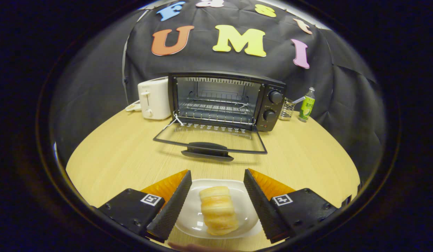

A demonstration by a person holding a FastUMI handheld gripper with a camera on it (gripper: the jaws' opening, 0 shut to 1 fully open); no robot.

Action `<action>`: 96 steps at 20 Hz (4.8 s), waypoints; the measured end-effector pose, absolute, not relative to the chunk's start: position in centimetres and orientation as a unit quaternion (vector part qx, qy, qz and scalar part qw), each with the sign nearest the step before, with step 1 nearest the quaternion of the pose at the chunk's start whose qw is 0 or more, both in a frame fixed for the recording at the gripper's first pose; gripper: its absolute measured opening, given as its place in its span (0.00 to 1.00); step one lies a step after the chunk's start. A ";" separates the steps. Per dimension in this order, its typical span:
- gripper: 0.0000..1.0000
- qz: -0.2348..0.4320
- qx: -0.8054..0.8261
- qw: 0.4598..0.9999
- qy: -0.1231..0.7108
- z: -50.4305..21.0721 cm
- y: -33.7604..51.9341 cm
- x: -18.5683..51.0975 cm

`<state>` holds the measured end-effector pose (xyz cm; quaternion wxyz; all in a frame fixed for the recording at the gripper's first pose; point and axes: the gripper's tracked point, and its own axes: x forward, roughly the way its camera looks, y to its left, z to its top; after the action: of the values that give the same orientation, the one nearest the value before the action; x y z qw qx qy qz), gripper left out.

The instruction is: Open the toaster oven, put the food inside, and close the toaster oven door.

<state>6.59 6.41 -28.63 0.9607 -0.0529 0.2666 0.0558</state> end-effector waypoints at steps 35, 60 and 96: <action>0.66 0.114 0.014 0.948 0.297 -33.1 6.6 2.3; 0.66 0.172 0.337 0.897 0.229 -23.3 11.0 11.6; 1.00 0.149 0.257 0.938 0.178 -22.6 8.5 30.7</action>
<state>30.65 8.51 -22.63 0.9383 0.2566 0.1782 0.1485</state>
